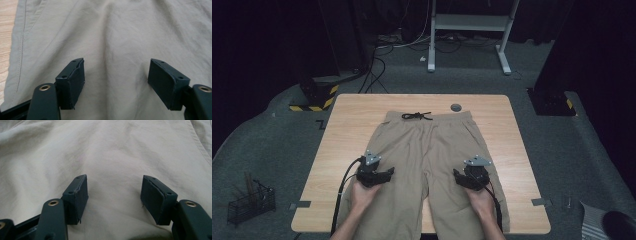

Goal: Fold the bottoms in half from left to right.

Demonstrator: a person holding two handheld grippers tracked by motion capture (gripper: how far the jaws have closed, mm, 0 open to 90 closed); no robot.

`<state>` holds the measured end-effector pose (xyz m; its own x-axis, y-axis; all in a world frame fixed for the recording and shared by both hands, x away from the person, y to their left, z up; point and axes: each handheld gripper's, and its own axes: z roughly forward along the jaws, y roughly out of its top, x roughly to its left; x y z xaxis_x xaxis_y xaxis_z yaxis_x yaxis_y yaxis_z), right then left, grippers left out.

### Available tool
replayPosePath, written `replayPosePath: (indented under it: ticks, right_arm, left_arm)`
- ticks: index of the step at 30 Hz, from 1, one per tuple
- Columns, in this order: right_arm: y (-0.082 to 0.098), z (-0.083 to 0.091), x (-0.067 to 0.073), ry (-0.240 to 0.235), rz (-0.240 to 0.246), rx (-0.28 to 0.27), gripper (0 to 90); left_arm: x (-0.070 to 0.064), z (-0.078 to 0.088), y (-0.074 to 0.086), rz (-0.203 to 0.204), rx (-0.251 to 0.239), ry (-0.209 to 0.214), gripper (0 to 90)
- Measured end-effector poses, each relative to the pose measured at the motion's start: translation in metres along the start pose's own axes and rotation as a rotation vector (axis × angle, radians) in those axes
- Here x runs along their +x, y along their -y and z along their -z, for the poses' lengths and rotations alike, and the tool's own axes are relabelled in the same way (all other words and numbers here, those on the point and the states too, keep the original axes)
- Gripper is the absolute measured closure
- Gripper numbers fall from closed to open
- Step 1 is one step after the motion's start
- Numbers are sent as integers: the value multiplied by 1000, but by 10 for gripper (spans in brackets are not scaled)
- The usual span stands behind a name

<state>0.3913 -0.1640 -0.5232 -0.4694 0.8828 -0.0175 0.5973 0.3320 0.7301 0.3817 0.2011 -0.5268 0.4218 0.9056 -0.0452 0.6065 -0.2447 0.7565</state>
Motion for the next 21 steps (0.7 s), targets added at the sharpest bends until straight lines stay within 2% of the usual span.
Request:
replayPosePath:
  ticks: [4, 7, 21]
  right_arm:
    - [0, 0, 0, 2, 2, -1, 383]
    - [2, 2, 2, 10, -4, -1, 383]
    - [20, 21, 15, 19, -14, -2, 379]
  left_arm:
    - [-1, 0, 0, -13, 3, -11, 289]
    - [-5, 0, 1, -42, 15, -28, 265]
    - [-13, 14, 14, -50, 15, -17, 263]
